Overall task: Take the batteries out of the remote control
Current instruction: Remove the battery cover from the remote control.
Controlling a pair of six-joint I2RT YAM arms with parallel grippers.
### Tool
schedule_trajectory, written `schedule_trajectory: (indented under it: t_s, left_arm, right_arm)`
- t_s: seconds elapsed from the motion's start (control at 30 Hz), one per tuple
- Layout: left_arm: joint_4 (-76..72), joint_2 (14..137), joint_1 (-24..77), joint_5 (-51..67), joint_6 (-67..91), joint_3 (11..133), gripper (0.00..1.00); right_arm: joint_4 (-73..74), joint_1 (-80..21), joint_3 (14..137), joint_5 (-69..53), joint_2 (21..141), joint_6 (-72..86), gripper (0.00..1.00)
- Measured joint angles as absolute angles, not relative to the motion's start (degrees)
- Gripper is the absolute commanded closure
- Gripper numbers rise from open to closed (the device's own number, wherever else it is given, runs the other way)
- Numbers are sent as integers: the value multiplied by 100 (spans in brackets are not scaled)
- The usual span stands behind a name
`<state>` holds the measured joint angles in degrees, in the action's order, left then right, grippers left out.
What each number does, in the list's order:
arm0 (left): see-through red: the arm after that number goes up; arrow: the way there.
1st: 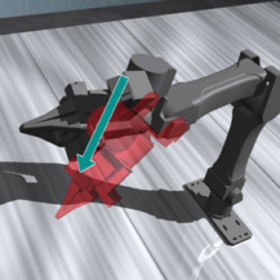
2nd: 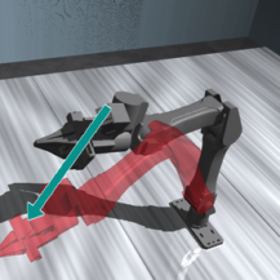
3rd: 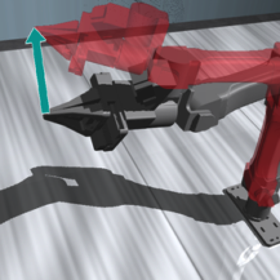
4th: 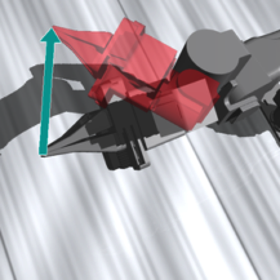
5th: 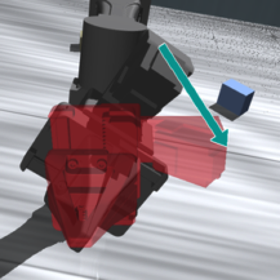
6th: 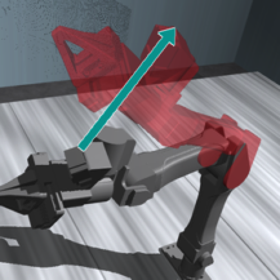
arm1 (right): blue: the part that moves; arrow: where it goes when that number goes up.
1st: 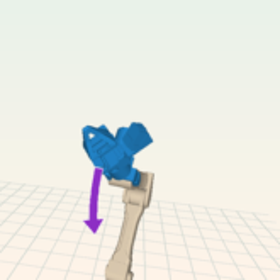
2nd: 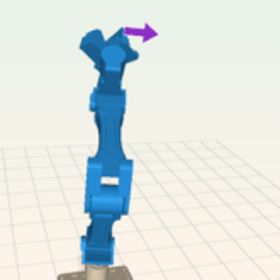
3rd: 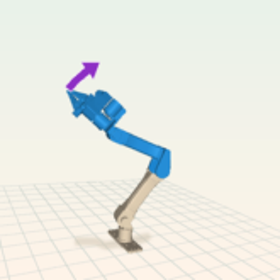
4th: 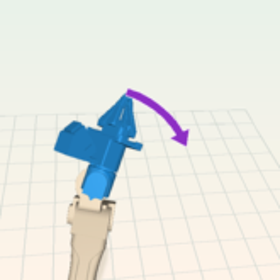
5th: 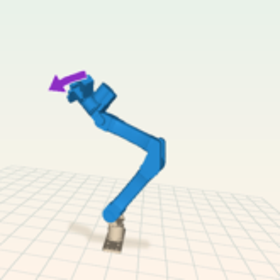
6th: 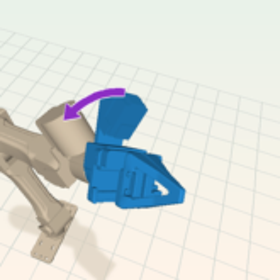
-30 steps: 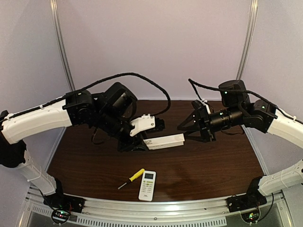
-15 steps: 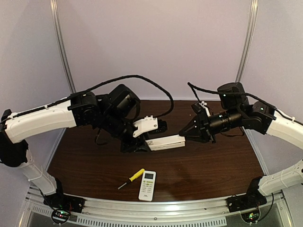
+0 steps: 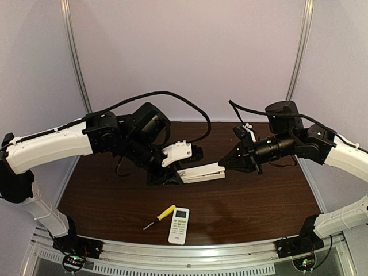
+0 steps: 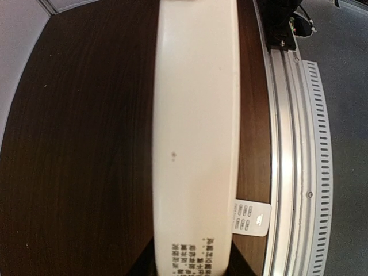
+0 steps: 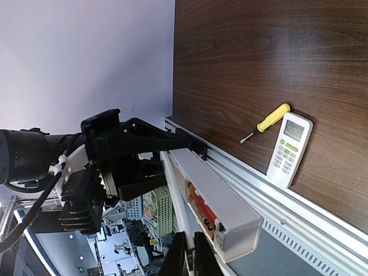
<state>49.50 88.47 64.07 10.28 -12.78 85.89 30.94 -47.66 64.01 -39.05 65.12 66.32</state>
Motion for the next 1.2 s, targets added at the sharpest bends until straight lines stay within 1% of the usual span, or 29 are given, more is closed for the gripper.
schedule_trajectory:
  t_s: [0.13, 0.23, 0.37, 0.4, 1.2]
  left_arm:
    - [4950, 8847, 6407, 1028, -1251, 8589, 100]
    - [4945, 8847, 6407, 1028, -1229, 8589, 100]
    - [4960, 8847, 6407, 1026, -1212, 8589, 100]
    - [4967, 8847, 6407, 1026, -1205, 8589, 100]
    - [4797, 8670, 6414, 1015, -1090, 8396, 100]
  right_arm:
    - [3041, -4783, 6368, -3900, 6512, 6670, 89]
    - [3009, -4812, 6348, -3900, 6514, 6696, 92]
    - [2961, -4827, 6348, -3900, 6514, 6735, 99]
    - [2928, -4831, 6348, -3903, 6514, 6748, 100]
    - [2825, -4864, 6497, -3898, 6512, 6801, 100]
